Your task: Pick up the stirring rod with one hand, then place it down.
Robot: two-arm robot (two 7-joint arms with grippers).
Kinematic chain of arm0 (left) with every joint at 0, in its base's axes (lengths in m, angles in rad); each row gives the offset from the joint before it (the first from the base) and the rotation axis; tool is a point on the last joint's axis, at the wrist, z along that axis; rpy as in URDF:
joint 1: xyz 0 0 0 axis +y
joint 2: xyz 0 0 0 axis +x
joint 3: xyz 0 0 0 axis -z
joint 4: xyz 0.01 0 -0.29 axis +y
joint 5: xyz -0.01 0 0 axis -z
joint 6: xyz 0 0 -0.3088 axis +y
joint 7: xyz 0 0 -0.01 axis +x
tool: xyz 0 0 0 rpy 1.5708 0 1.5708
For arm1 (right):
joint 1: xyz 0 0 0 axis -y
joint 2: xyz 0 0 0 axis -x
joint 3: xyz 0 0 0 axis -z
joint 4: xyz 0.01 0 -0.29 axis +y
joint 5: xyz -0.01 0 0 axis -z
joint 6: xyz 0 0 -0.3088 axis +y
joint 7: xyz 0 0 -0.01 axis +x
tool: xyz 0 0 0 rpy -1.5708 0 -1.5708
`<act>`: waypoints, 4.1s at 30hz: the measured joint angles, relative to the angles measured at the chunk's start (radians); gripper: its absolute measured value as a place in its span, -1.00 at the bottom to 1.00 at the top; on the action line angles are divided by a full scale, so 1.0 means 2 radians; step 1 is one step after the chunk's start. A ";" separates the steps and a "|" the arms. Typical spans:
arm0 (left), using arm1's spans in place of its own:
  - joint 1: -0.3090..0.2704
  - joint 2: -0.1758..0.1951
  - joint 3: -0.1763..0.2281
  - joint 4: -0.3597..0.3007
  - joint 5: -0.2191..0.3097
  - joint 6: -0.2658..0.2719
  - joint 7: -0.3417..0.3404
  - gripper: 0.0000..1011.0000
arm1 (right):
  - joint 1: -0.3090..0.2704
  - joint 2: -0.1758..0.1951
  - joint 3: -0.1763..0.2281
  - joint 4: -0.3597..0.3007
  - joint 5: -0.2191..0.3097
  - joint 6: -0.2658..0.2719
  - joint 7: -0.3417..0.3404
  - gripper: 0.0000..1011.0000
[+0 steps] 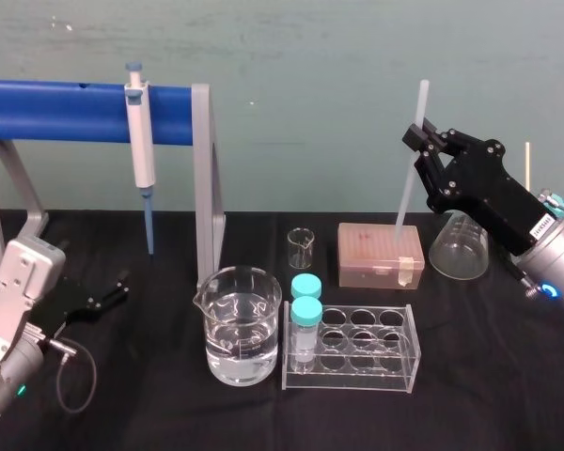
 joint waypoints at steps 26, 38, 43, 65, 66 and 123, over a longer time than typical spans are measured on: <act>0.000 0.000 0.000 0.000 0.000 0.000 0.000 0.98 | -0.008 0.024 -0.007 -0.004 0.025 0.019 0.037 -0.87; 0.000 0.000 0.000 0.000 0.000 0.000 0.000 0.98 | -0.048 0.064 -0.013 -0.014 0.059 0.032 0.066 -0.87; 0.000 0.000 0.000 0.000 0.000 0.000 0.000 0.98 | -0.055 0.070 -0.017 -0.003 0.060 0.029 0.069 -0.87; 0.000 0.000 0.000 0.000 0.000 0.000 0.000 0.98 | -0.023 0.046 -0.044 0.070 0.050 0.002 0.088 -0.87; 0.000 0.000 0.000 0.000 0.000 0.000 0.000 0.98 | -0.022 0.045 -0.045 0.073 0.048 0.002 0.088 -0.87; 0.000 0.000 0.000 0.000 0.000 0.000 0.000 0.98 | -0.013 0.023 -0.064 0.131 0.018 0.014 0.069 0.11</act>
